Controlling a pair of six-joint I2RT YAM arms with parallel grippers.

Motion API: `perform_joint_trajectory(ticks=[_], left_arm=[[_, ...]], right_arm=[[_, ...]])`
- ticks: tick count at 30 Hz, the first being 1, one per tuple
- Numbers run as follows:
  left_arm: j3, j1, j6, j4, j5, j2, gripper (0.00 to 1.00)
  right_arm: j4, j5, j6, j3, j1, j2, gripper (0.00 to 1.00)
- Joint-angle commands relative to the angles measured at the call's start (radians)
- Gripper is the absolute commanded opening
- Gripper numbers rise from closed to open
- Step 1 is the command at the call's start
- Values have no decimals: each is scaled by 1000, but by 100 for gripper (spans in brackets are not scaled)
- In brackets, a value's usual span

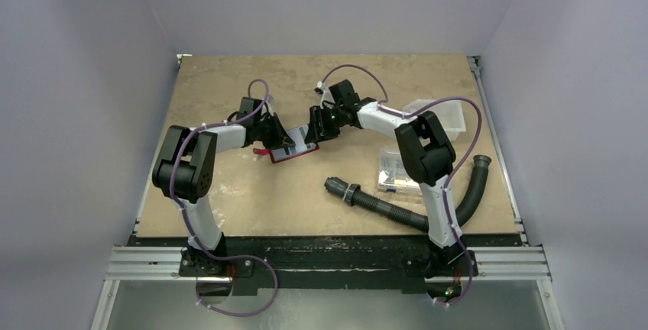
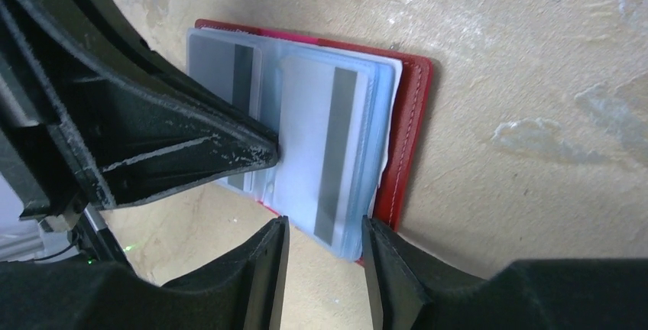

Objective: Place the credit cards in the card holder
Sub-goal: Insert the credit card into the card holder.

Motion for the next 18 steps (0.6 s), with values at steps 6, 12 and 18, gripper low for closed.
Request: perform_joint_trajectory(ticks=[6, 12, 18], left_arm=[[-28, -2, 46, -67, -84, 40, 0], [-28, -2, 47, -67, -81, 40, 0], [-30, -2, 49, -68, -81, 32, 0]], right_arm=[[-26, 52, -26, -63, 6, -135, 47], [16, -50, 2, -57, 6, -82, 38], [40, -45, 14, -61, 2, -49, 37]])
